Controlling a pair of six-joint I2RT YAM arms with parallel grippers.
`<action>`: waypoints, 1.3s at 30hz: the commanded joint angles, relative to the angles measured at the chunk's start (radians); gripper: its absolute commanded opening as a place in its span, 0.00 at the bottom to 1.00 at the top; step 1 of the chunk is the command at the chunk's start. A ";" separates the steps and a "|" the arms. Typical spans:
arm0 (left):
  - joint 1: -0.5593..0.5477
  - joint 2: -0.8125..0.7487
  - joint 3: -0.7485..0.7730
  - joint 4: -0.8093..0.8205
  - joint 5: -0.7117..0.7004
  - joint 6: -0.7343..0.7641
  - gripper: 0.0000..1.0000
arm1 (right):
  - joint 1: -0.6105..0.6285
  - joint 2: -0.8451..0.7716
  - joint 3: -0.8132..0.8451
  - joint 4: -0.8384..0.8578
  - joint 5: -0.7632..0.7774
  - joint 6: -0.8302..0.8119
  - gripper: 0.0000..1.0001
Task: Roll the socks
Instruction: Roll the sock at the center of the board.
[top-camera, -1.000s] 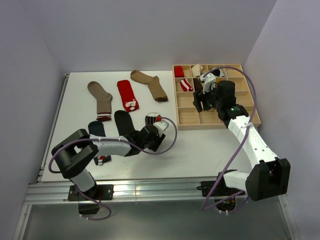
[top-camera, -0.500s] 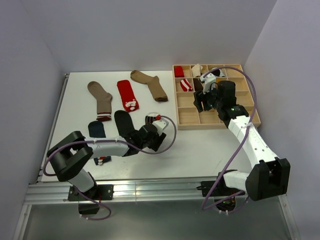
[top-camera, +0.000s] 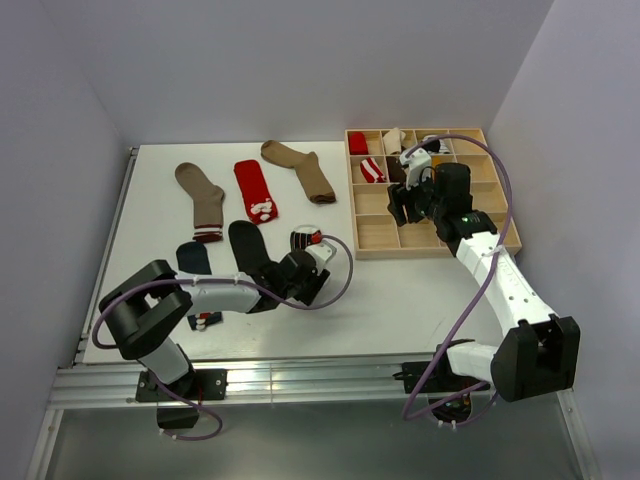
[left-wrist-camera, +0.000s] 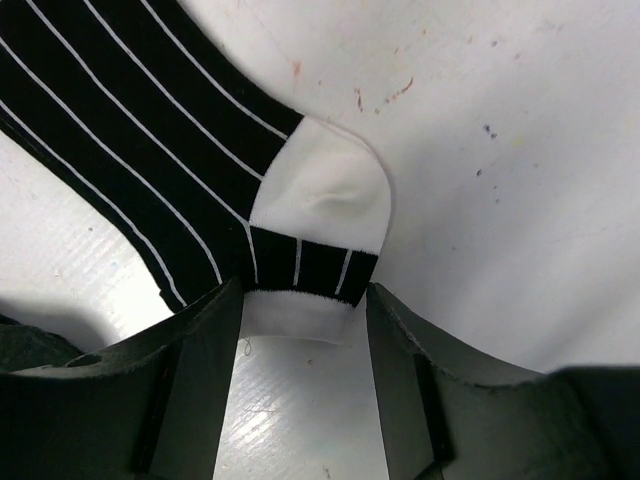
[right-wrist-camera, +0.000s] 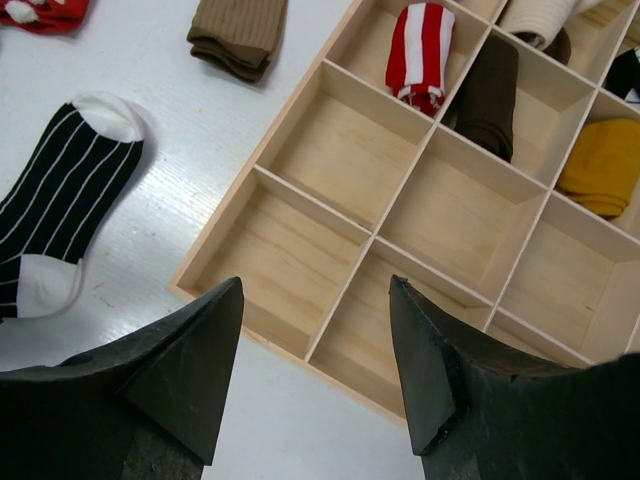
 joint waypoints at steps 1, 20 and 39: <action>-0.006 0.016 0.036 -0.015 0.002 -0.004 0.57 | -0.011 -0.024 -0.015 0.027 -0.008 -0.021 0.67; 0.043 0.094 0.114 -0.116 0.145 -0.044 0.25 | -0.016 0.014 -0.023 0.029 -0.085 -0.061 0.56; 0.128 0.010 0.195 -0.354 0.640 -0.309 0.24 | -0.008 -0.007 -0.125 -0.167 -0.524 -0.433 0.48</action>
